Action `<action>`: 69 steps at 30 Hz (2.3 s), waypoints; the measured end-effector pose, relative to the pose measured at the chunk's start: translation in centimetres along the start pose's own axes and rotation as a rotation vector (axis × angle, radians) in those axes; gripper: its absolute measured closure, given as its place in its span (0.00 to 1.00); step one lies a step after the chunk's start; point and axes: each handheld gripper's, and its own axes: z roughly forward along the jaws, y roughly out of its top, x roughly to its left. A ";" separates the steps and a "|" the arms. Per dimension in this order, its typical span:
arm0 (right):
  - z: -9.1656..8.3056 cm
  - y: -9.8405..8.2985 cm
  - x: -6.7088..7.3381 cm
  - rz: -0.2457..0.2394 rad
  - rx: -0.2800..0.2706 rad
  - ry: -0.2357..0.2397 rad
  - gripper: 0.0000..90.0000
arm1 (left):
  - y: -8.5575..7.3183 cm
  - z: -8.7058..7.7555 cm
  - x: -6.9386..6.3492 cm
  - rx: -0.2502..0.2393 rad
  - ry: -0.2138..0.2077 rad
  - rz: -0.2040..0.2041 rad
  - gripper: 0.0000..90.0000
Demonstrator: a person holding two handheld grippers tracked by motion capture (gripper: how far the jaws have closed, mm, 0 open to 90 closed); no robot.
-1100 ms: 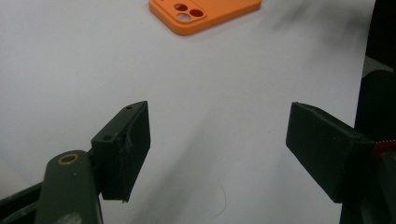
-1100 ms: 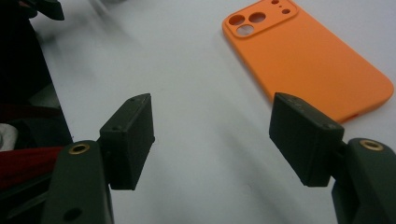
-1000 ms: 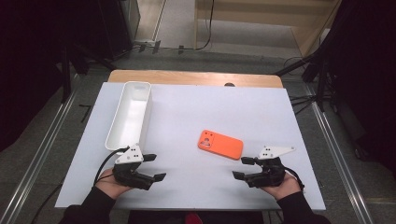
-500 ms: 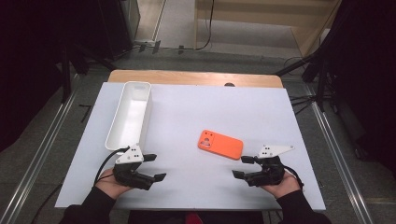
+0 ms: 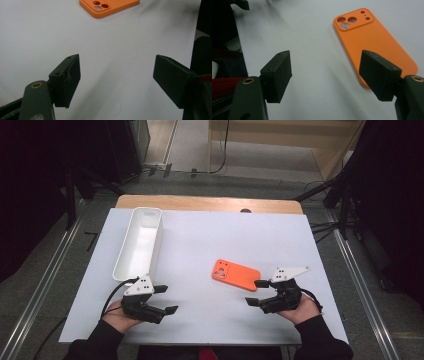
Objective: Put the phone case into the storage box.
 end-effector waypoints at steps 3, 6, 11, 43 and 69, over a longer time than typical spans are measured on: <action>0.1 0.4 -0.2 -0.009 0.010 0.005 0.26 | 0.0 0.0 0.0 0.002 0.000 0.001 0.25; 0.3 0.7 -0.5 -0.019 0.028 0.010 0.26 | 0.0 0.0 0.0 0.002 0.000 0.000 0.25; 0.4 1.4 -0.9 -0.041 0.034 0.012 0.26 | 0.0 0.0 0.0 0.001 0.000 0.000 0.25; 1.2 5.3 -3.7 -0.081 0.050 0.043 0.18 | 0.0 0.0 0.0 0.001 -0.003 0.000 0.25; 4.3 6.4 -6.4 -0.080 0.054 0.047 0.13 | 0.0 0.0 0.0 0.001 -0.004 0.000 0.25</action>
